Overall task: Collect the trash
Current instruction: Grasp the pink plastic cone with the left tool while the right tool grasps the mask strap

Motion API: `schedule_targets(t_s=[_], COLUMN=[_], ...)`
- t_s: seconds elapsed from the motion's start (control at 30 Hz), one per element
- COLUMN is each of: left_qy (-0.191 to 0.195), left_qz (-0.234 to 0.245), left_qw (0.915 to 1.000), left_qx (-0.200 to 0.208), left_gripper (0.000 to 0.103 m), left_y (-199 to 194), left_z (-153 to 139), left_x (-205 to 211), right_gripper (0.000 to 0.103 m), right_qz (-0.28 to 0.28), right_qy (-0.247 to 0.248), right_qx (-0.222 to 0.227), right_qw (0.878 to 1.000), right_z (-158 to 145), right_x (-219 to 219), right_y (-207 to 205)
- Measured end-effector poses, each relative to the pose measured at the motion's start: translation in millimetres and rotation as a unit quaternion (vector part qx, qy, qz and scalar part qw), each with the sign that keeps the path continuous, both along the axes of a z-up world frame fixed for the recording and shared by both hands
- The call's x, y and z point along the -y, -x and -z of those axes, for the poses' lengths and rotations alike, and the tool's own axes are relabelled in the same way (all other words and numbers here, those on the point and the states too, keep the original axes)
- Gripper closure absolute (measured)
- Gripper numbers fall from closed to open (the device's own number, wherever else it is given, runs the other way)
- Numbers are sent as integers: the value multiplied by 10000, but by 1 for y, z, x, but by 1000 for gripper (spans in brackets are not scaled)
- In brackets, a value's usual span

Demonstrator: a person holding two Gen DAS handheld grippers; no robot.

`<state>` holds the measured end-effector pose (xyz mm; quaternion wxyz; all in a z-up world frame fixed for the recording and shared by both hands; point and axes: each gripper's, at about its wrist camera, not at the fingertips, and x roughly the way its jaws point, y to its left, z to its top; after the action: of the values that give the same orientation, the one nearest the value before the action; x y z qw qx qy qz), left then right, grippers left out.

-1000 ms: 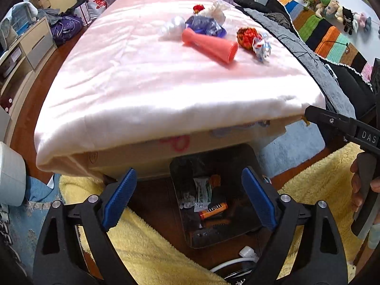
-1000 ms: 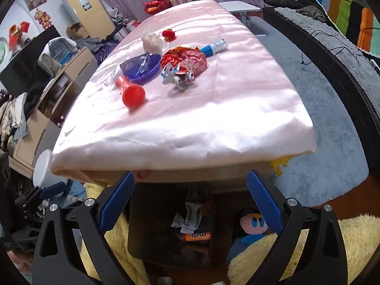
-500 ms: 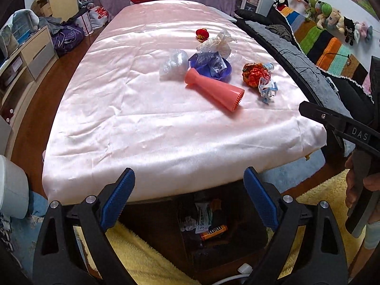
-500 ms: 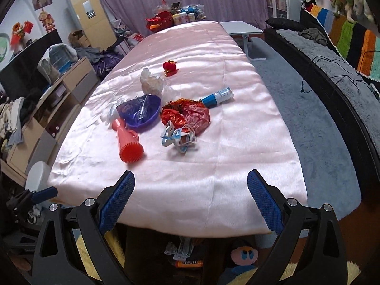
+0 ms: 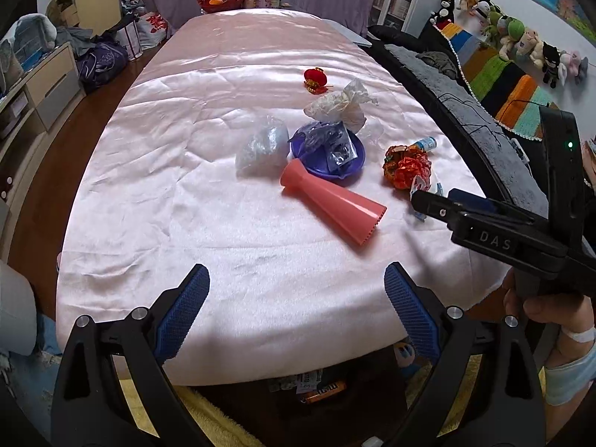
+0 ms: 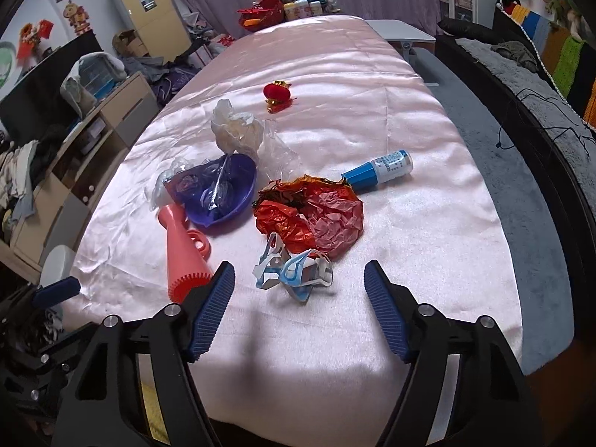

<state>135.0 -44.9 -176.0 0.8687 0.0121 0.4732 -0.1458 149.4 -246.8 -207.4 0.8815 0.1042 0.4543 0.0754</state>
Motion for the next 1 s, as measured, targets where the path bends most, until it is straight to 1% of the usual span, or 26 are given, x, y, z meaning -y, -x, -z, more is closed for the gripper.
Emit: schedule_targets(t_s=[0.07, 0.13, 0.2, 0.27, 0.3, 0.33, 0.5, 0.6, 0.73, 0.8, 0.87, 0.93, 1.0], left_qy=[3, 21, 53, 64, 64, 55, -86, -77, -270, -272, -199, -60, 37], left_qz=[-14, -24, -22, -41, -59, -75, -79, -89, -138, -100, -54, 50, 120], left_qw=[10000, 10000, 10000, 10000, 10000, 9999, 9998, 9997, 9991, 9992, 9994, 9994, 9992], left_qx=[4, 5, 1, -12, -27, -49, -142, -223, -280, -291, -294, -328, -375], left_gripper=[13, 13, 13, 13, 13, 13, 13, 13, 13, 13, 18, 32, 40], left_y=[-8, -15, -22, -30, -34, -38, -57, -67, -75, -75, -74, -71, -69], left_z=[0, 0, 1, 3, 5, 6, 20, 28, 38, 40, 39, 37, 35], left_x=[4, 8, 13, 18, 20, 23, 38, 46, 55, 55, 53, 51, 50], right_gripper=[42, 57, 67, 75, 82, 86, 90, 90, 90, 90, 90, 90, 90], right_qz=[-38, -64, -119, -161, -167, -171, -139, -129, -204, -239, -237, -224, -210], right_qy=[7, 53, 74, 53, 53, 56, 111, 149, 106, 69, 29, 8, -26], right_qx=[0, 17, 15, 12, 29, 56, 168, 158, 72, 58, 45, 29, 21], right_qw=[10000, 10000, 9999, 9999, 9998, 9998, 9997, 9997, 9997, 9997, 9997, 9997, 9998], right_z=[2, 2, 2, 2, 1, -1, -9, -6, 0, 1, 2, 3, 3], right_x=[0, 1, 2, 5, 6, 7, 15, 20, 20, 20, 20, 20, 21], right_y=[-2, -3, -2, -1, 0, 1, 8, 8, 7, 8, 8, 9, 11])
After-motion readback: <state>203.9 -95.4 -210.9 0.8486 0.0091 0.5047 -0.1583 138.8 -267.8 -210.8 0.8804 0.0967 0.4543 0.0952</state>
